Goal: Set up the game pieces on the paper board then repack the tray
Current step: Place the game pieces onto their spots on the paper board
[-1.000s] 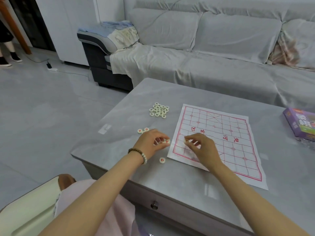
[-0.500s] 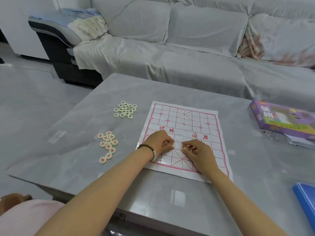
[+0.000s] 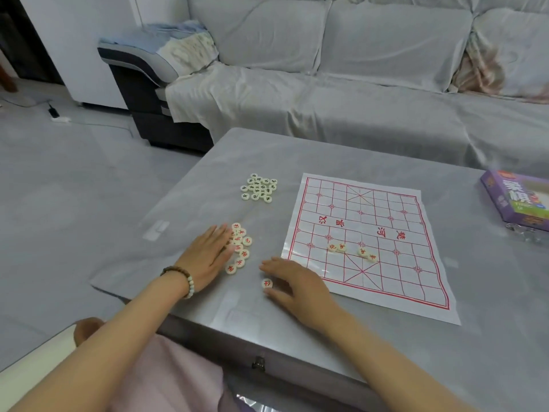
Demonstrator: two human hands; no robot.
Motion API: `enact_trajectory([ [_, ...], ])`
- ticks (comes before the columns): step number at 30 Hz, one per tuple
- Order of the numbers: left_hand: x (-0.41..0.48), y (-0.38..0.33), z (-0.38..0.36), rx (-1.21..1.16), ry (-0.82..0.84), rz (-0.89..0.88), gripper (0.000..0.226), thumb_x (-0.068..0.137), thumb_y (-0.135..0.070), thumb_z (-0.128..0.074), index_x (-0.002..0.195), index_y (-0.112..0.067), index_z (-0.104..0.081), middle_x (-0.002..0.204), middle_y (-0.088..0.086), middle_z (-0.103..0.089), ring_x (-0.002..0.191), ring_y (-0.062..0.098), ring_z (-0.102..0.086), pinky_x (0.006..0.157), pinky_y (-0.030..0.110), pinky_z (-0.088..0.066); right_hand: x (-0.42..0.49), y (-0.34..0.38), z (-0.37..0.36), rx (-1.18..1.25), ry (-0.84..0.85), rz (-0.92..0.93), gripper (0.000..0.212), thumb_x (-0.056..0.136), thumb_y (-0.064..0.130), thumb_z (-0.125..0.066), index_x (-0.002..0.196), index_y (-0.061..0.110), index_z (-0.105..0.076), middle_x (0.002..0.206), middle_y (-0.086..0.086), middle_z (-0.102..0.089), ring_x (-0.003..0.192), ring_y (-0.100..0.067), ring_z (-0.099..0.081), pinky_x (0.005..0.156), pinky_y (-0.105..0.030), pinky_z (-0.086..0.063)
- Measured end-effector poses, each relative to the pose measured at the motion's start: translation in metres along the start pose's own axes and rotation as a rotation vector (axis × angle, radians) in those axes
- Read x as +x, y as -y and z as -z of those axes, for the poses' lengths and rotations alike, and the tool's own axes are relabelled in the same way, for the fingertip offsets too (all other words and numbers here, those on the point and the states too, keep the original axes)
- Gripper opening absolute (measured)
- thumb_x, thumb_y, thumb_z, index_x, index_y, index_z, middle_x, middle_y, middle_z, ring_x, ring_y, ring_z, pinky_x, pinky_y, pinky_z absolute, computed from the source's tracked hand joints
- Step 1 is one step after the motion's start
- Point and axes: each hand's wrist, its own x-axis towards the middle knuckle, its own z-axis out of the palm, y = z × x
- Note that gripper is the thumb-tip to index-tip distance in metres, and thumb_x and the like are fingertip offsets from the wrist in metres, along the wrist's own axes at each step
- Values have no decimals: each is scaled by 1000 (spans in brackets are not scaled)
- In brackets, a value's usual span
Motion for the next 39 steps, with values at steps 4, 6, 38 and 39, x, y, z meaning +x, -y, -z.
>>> enact_trajectory([
  [4,-13,10,-6,30,19,-29,61,96,-51,-11,148,-22,5,155,-9,8,143,7,5,114,24,2,1,3,-8,-47,-20,-11,31,94,31,-53,124,28,-59,128,11,-59,126,-5,-47,103,-25,-38],
  [6,-16,11,-7,50,12,-52,80,83,-69,3,148,-22,3,155,-8,8,143,8,4,113,23,3,4,4,-8,-69,-51,-23,28,94,33,-53,120,29,-63,123,11,-63,117,-6,-54,98,-22,-41],
  [38,-55,8,9,-337,-227,-68,19,81,-31,-68,99,-24,-69,86,-11,-55,75,0,-52,69,9,-40,26,23,-13,-36,-49,62,25,90,28,-60,113,20,-66,100,4,-59,87,-8,-52,76,-18,-39],
  [39,-54,4,13,-381,-276,-64,17,81,-30,-68,97,-24,-69,86,-11,-56,75,1,-52,69,8,-40,24,23,-8,1,-81,58,24,89,26,-61,112,20,-67,98,5,-59,85,-6,-51,75,-17,-39],
])
